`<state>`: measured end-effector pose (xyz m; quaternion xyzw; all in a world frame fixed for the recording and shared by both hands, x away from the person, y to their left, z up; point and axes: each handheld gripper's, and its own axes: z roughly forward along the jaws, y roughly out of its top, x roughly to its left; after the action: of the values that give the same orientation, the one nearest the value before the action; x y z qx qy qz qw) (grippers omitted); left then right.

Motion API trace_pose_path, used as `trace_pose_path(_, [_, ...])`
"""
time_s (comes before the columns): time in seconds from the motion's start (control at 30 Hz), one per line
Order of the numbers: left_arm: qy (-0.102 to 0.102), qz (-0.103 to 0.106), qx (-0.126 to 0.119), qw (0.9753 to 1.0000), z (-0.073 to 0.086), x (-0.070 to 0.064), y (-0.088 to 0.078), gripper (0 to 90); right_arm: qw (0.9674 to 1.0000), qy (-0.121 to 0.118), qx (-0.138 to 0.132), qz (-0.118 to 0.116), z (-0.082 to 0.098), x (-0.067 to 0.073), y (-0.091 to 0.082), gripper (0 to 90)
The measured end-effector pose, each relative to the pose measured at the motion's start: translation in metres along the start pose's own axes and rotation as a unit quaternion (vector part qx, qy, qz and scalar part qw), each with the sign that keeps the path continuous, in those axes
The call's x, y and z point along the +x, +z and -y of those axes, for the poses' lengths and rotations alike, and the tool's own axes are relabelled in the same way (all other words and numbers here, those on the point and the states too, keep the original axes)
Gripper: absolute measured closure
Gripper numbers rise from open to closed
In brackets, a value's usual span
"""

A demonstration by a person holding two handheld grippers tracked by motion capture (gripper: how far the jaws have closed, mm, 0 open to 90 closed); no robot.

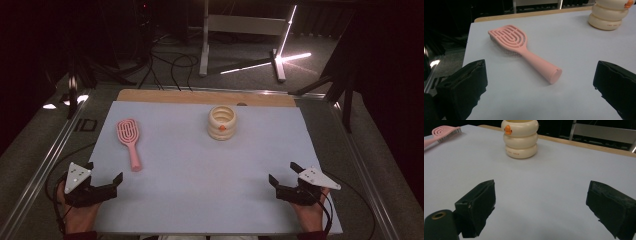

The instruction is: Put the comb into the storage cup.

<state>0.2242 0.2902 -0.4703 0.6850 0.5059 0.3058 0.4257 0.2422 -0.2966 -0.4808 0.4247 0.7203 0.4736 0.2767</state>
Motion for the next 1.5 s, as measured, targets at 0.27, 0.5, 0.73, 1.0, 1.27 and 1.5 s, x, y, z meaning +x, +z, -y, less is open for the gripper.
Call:
trace_pose_path(0.27, [-0.006,-0.004,0.001,1.0000,0.002,0.002,0.000,0.0,0.9999,-0.011,0.004,0.000,0.001,0.004,0.002,8.5])
trace_pose_path(0.5, [-0.026,-0.001,-0.008,0.9996,-0.004,0.002,-0.001,0.0,1.0000,-0.006,-0.001,0.004,0.001,0.005,0.002,8.5])
trace_pose_path(0.73, [-0.020,0.008,0.016,0.9996,-0.010,-0.001,0.005,0.0,1.0000,0.006,-0.006,0.005,0.002,0.002,0.001,8.6])
trace_pose_path(1.0, [-0.017,0.000,0.007,0.9998,-0.027,0.000,0.008,0.0,0.9999,0.013,-0.011,0.001,0.001,0.001,0.002,8.5])
trace_pose_path(1.27, [-0.004,-0.023,0.013,0.9996,-0.044,0.000,0.021,0.0,0.9998,0.013,-0.016,-0.002,0.000,0.000,0.000,8.6])
trace_pose_path(1.5, [-0.021,-0.038,0.007,0.9990,-0.057,0.007,0.032,0.0,0.9997,0.016,-0.020,-0.004,-0.001,0.001,0.000,8.5])
